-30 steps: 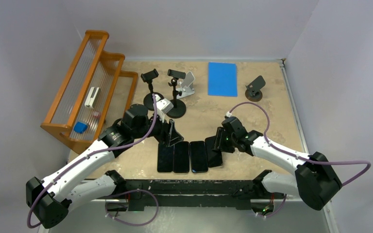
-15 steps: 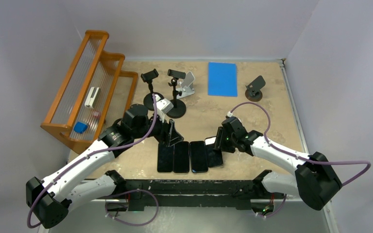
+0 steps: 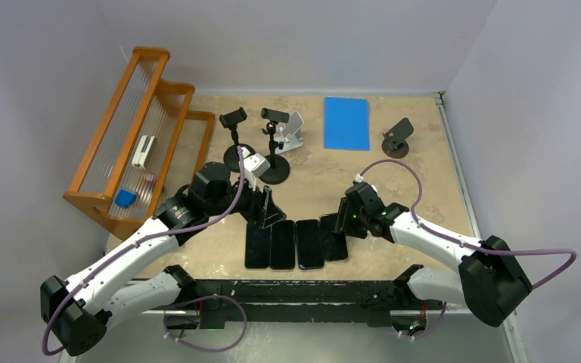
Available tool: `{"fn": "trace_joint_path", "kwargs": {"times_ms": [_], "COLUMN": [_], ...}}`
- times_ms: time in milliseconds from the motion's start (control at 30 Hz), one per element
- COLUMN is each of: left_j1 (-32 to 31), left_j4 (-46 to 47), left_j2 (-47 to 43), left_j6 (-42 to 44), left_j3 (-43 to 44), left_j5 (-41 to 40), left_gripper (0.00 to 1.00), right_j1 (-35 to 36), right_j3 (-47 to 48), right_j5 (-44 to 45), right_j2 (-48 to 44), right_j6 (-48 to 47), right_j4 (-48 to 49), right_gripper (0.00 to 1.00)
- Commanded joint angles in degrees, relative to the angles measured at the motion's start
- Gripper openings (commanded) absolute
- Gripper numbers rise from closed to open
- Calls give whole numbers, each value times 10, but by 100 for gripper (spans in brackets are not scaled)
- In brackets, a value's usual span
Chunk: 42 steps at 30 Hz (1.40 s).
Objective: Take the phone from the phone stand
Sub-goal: Place the phone at the center of the board.
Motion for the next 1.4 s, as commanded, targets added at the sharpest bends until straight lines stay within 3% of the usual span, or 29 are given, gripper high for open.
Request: {"fn": "trace_joint_path", "kwargs": {"times_ms": [0, 367, 533, 600, 733, 933, 1367], "left_j1": [3, 4, 4, 4, 4, 5, 5], "left_j4": [10, 10, 10, 10, 10, 10, 8], "left_j2": [-5, -1, 2, 3, 9, 18, 32], "left_j6": [1, 1, 2, 3, 4, 4, 3], "left_j3": [1, 1, 0, 0, 0, 0, 1], "left_j5": [12, 13, 12, 10, 7, 1, -8], "left_gripper": [66, 66, 66, 66, 66, 66, 65], "right_j1": [3, 3, 2, 3, 3, 16, 64], "right_j3": [8, 10, 10, 10, 3, -65, -60], "right_j5": [16, 35, 37, 27, -108, -219, -176], "right_j2": [5, 0, -56, -83, -102, -102, -88], "right_j6": [14, 26, 52, 15, -34, -14, -8], "right_j4": [-6, -14, -16, 22, 69, 145, 64], "right_gripper": [50, 50, 49, 49, 49, 48, 49]}}
